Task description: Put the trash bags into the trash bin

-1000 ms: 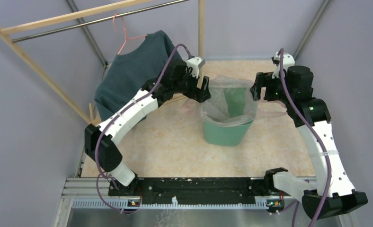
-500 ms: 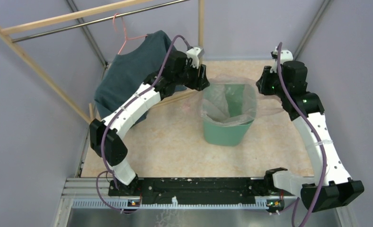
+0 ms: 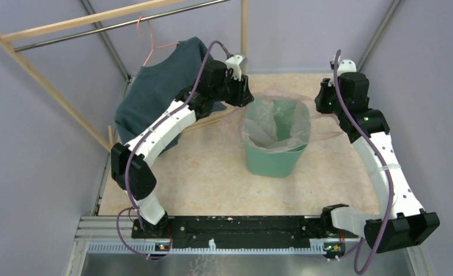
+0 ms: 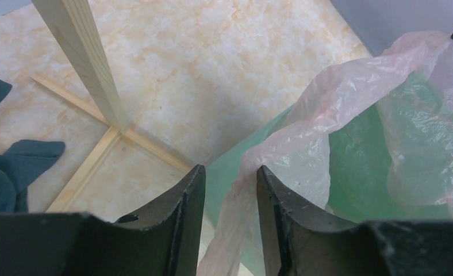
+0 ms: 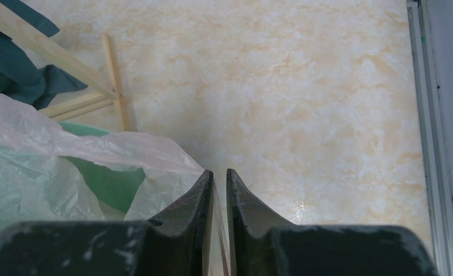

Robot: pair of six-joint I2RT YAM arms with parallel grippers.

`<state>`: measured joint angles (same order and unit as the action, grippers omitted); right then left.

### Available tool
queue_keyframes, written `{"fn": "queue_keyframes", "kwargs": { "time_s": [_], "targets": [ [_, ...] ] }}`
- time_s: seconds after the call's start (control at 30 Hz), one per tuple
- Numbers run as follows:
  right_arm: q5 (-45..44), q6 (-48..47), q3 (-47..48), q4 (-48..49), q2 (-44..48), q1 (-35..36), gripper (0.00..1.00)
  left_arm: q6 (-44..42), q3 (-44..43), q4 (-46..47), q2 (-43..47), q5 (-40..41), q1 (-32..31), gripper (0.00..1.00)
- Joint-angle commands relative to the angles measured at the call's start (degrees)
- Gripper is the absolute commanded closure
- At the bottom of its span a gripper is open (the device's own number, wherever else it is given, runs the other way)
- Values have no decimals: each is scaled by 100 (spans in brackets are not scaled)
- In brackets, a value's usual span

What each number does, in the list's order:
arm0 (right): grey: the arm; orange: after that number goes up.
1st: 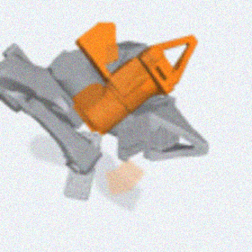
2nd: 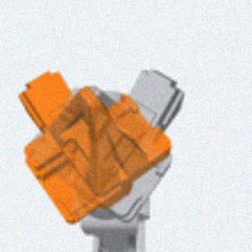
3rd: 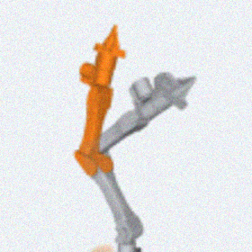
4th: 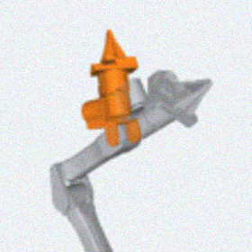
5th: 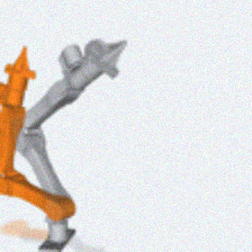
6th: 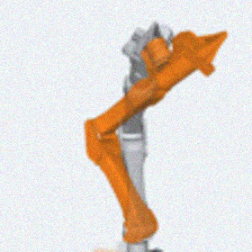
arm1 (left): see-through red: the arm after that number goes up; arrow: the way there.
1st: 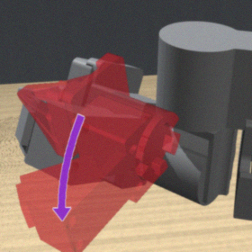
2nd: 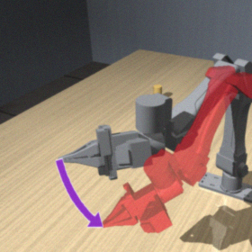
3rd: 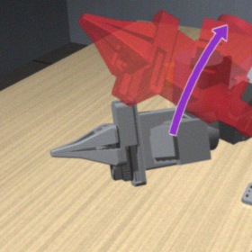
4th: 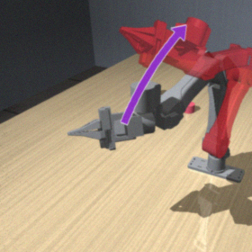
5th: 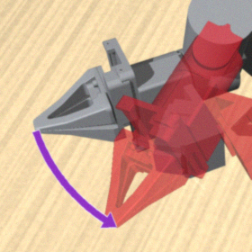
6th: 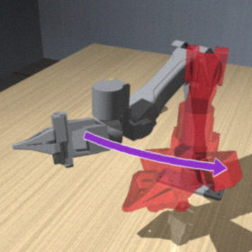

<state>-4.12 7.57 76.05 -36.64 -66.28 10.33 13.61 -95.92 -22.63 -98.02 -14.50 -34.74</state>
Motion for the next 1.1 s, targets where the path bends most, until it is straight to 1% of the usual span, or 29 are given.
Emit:
{"fn": "queue_keyframes", "kwargs": {
  "time_s": [0.0,0.07,0.13,0.33,0.5,0.67,0.87,0.97,1.07],
  "targets": [
    [-134,1,102,282,32,-31,89,-17,-89,324,65,51,53,53],
    [-92,22,124,305,43,-31,91,5,-20,366,122,68,48,50],
    [-42,33,118,336,54,-31,91,10,55,456,192,70,51,49],
    [-9,101,53,364,45,-31,92,61,-22,525,75,29,111,58],
    [-157,104,-2,367,29,-31,92,191,-111,595,-62,-44,145,61],
    [-384,174,-85,448,-114,-31,92,291,-331,489,-338,26,185,72],
    [-306,350,-117,461,-502,-115,94,441,-449,409,-747,-14,208,96],
    [-190,405,-190,401,-615,-206,94,535,-309,411,-781,6,261,100],
    [139,536,-258,212,-688,-337,94,590,-144,410,-731,-68,302,100]
  ]
}}
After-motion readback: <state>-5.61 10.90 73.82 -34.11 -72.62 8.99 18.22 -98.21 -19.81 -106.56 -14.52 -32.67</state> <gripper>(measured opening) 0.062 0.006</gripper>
